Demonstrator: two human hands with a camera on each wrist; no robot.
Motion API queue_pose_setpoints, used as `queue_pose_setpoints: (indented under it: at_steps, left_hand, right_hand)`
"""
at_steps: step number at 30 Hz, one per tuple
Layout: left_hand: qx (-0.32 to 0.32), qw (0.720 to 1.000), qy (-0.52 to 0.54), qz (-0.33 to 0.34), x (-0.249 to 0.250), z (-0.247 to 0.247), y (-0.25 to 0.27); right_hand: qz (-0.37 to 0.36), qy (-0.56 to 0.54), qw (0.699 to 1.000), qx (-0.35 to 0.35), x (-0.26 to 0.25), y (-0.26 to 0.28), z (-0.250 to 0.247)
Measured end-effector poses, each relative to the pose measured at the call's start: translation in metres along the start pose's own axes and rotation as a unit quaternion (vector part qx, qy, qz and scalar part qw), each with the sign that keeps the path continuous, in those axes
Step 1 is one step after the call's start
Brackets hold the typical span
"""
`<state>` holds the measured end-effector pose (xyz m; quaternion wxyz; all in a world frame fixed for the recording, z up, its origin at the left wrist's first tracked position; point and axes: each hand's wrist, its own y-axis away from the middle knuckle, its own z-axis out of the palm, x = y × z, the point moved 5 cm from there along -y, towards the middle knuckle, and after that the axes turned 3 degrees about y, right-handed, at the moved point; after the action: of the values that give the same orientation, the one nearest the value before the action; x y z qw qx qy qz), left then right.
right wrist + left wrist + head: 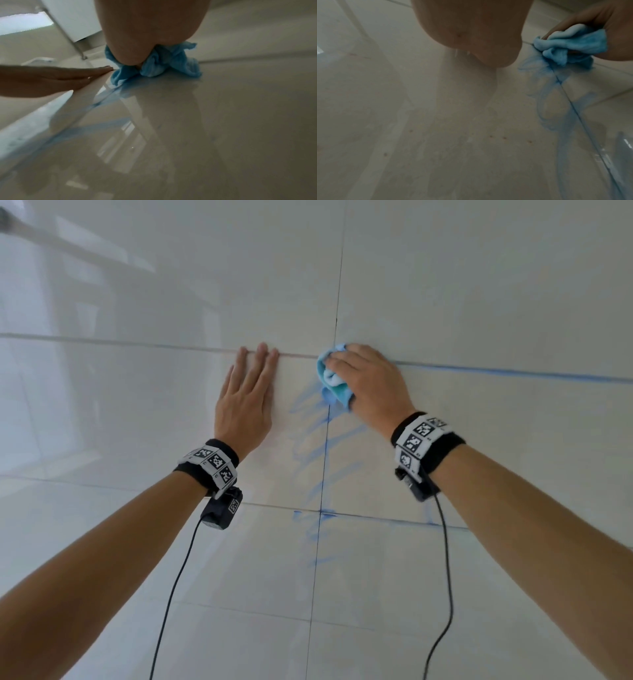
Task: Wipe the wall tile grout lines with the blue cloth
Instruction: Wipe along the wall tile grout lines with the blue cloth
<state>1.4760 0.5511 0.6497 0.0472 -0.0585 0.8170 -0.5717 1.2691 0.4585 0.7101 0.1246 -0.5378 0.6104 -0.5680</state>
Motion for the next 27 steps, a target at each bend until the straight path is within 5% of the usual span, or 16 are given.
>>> queue_pose_setpoints:
  at_steps: [5, 10, 18, 23, 27]
  left_hand:
    - [-0.020, 1.000, 0.007, -0.012, 0.004, 0.001, 0.004]
    - [-0.055, 0.998, 0.010, -0.009, 0.004, 0.002, 0.019]
    - [-0.144, 0.989, 0.013, 0.026, -0.011, -0.019, 0.017]
    - [-0.231, 0.972, -0.031, 0.020, -0.011, -0.022, 0.017]
    - [-0.221, 0.974, -0.040, 0.007, -0.011, -0.019, 0.018]
  right_hand:
    - [0.070, -0.033, 0.997, 0.004, -0.009, 0.004, 0.002]
    - [-0.068, -0.013, 0.996, -0.057, -0.029, 0.029, 0.013]
    - [0.058, -0.024, 0.998, 0.021, -0.018, 0.018, 0.008]
    - [-0.103, -0.012, 0.993, -0.062, -0.050, 0.044, 0.035]
    - [0.023, -0.017, 0.999, 0.018, -0.012, -0.005, 0.005]
